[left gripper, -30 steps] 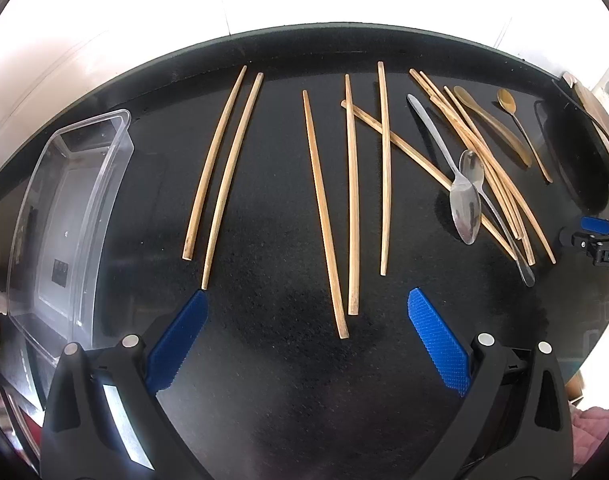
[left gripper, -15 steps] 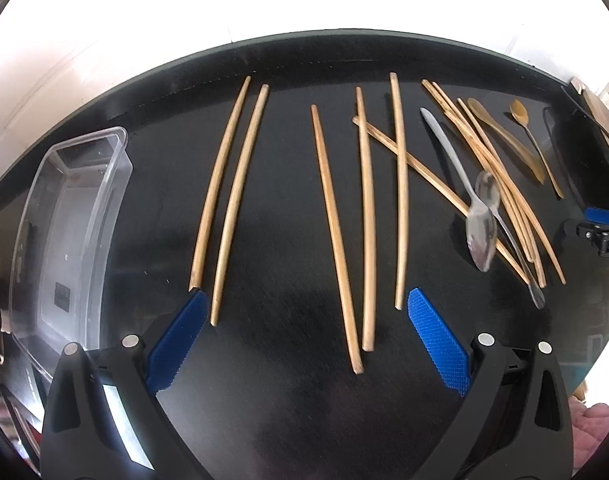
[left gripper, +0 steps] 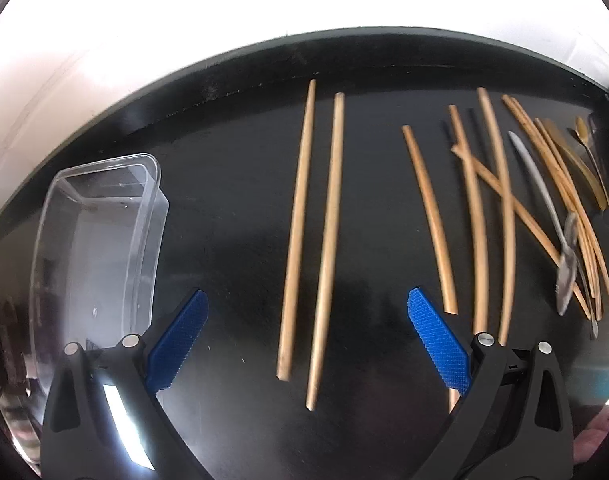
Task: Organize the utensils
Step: 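Close the right tool on the tan spoon while the left tool grasps a chopstick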
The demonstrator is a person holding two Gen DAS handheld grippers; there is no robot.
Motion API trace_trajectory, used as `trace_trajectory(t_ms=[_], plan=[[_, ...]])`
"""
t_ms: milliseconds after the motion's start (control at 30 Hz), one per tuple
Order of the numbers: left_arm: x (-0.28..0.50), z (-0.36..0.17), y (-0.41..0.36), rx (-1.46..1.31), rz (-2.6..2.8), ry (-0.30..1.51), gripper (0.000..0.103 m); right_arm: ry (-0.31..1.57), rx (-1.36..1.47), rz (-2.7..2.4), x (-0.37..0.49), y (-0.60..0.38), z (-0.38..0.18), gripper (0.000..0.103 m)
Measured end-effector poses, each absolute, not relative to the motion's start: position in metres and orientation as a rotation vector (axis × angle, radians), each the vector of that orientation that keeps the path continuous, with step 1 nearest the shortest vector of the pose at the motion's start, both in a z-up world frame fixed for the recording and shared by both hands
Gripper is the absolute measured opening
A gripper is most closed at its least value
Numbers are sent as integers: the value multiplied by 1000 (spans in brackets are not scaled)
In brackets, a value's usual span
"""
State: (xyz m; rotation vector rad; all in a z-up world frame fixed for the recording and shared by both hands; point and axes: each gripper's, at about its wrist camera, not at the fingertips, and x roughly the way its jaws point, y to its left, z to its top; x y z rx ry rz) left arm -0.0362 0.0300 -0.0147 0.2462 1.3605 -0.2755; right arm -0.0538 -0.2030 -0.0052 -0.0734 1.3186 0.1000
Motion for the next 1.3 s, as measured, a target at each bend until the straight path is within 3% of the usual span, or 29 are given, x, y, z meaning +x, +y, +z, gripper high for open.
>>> trace_trajectory(t_ms=[500,1033,1300], plan=[[37,-43,54,206,-327,1444,97,1388,-170,232,7,-223,-17,98],[48,-36,52,286,-329,1434,98,1274,-120,308,8,-227,0,98],[40,-52,60,277,-445,1397,98,1196,-239,360,-15,-228,3,98]])
